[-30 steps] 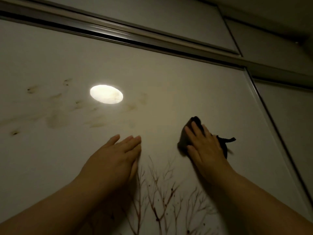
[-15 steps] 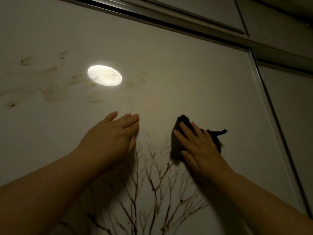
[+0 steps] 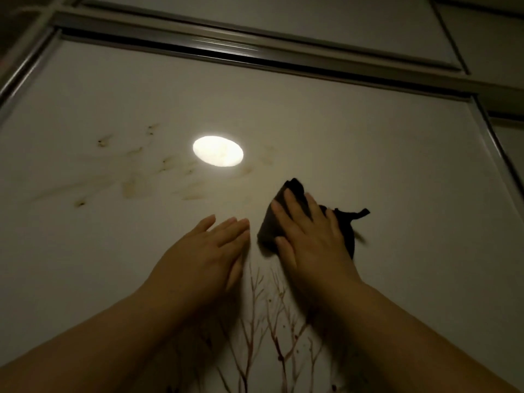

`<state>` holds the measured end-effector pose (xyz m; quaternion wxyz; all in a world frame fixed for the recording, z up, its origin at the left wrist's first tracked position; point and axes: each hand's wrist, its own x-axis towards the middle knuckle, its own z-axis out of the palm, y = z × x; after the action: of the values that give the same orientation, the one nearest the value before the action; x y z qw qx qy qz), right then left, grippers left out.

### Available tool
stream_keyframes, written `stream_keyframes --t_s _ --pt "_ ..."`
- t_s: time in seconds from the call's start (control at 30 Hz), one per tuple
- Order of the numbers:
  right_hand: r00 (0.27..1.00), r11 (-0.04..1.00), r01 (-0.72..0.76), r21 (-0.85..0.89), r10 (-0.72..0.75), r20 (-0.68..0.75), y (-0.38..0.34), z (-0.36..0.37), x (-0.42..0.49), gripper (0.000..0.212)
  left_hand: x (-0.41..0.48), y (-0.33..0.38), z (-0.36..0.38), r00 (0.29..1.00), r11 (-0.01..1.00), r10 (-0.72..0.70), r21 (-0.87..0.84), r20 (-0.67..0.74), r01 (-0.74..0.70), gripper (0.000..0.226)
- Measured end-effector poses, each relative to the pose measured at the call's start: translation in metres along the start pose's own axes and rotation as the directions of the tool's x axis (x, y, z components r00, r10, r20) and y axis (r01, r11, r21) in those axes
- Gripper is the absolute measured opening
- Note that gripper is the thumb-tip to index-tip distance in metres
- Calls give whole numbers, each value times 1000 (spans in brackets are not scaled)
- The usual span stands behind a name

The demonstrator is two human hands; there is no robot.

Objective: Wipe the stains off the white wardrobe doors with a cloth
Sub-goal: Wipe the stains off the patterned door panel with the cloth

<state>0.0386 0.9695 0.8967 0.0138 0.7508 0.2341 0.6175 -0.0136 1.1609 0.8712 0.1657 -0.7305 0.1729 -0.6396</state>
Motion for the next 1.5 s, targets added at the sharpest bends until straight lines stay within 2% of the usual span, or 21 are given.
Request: stream_keyframes --t_s 0.1,0.17,0.33,0.4,0.47,0.6,0.67,0.77,0.83,0.93,1.0,1.07,1.17,1.23,1.3,1.37,1.43,1.5 --pt "995 995 97 -16 -96 37 13 4 -24 60 -11 -4 -4 1000 1000 -4 16 0 4 48" --pt "997 997 73 -3 -73 33 24 0 -18 59 -17 -11 -9 1000 999 -5 38 -1 5 48" --pt "969 970 -241 -41 238 -68 27 -16 63 52 -28 -42 -20 999 999 -32 36 -5 33 47" --pt "962 964 -265 -13 263 -78 1 -18 99 52 -36 -59 -22 999 999 -39 38 9 39 47" --pt "977 980 -201 4 201 -79 -39 -14 122 52 -46 -74 -24 999 999 -42 34 27 41 48" --pt "999 999 32 -7 -32 -34 -118 4 113 55 -66 -99 -24 997 999 -39 32 65 37 46" --pt "987 988 149 -46 -151 -50 -132 12 84 58 -74 -106 -24 997 999 -35 32 74 33 51" --pt "982 983 184 -15 -184 -46 -117 18 47 56 -79 -113 -25 998 1000 2 14 60 -3 48" --pt "993 994 113 -6 -113 -24 -96 14 44 57 -81 -122 -29 999 1000 21 5 29 -21 48" --pt "990 991 -132 -22 131 -45 -67 0 77 55 -87 -142 -38 1000 1000 15 4 12 -15 62" --pt "961 961 -275 -36 273 -54 -70 -10 107 52 -93 -158 -41 1000 1000 17 -4 17 -17 63" --pt "949 947 -315 -56 312 -56 -94 -14 135 53 -100 -170 -38 999 1000 27 -15 19 -27 62" --pt "973 973 -229 -38 227 -45 -154 -8 160 55 -113 -184 -25 999 998 51 -45 4 -51 57" --pt "994 993 -105 -56 104 -26 -187 4 153 56 -118 -190 -18 997 996 69 -57 -22 -70 52" --pt "998 996 52 -77 -53 -18 -201 15 125 60 -119 -190 -16 995 994 81 -64 -52 -84 48" --pt "990 990 131 -58 -133 -36 -197 19 96 60 -118 -190 -19 995 994 81 -67 -60 -85 51" --pt "992 991 127 -52 -128 -7 -175 18 87 60 -119 -195 -24 995 994 81 -64 -64 -86 48" --pt "999 999 31 -40 -32 -7 -153 14 98 65 -121 -207 -30 997 997 58 -50 -60 -61 45"
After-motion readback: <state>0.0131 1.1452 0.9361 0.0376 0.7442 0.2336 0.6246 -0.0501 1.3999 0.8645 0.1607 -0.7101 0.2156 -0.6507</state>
